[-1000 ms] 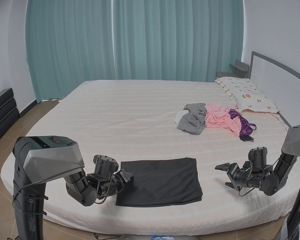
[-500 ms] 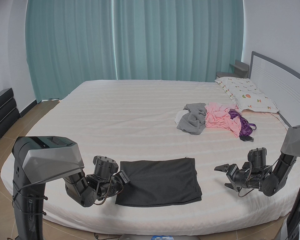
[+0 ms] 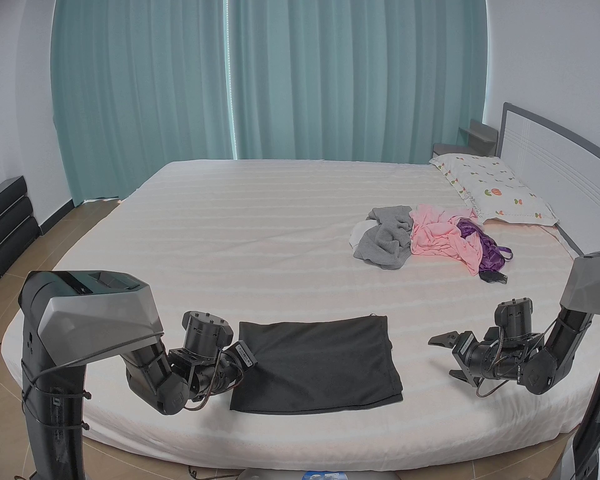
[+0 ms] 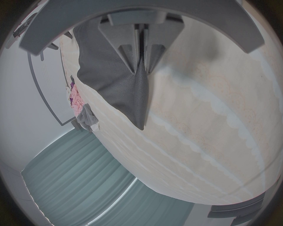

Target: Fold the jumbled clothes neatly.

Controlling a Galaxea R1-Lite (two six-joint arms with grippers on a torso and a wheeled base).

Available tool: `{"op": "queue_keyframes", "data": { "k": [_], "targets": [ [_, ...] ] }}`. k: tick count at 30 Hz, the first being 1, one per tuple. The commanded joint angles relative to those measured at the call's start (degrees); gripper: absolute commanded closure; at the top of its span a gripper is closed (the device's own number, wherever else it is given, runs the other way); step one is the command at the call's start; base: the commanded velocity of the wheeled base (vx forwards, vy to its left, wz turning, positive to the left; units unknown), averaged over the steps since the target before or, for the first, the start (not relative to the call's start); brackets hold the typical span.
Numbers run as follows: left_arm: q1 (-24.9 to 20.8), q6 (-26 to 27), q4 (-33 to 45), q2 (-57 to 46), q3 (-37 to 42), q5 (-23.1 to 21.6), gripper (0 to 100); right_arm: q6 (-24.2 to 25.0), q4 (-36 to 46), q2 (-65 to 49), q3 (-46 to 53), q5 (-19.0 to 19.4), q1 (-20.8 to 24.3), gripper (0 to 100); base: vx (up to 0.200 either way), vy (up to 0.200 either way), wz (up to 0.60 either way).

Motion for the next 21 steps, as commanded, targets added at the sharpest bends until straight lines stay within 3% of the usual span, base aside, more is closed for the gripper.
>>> {"op": "queue_keyframes", "data": {
  "k": [1,21],
  "targets": [
    [0.31,-0.24,-0.06,-0.24,0.07,0.06,100,-0.02,-0.05,-0.12,0.24,0.01,0.17,0,0.000,0.200,0.00],
    [1.01,-1.82,-1.03,-1.12,0.69,0.41,100,-0.02,-0.14,-0.03,0.16,0.01,0.35,0,0.000,0.200,0.00]
  ]
}}
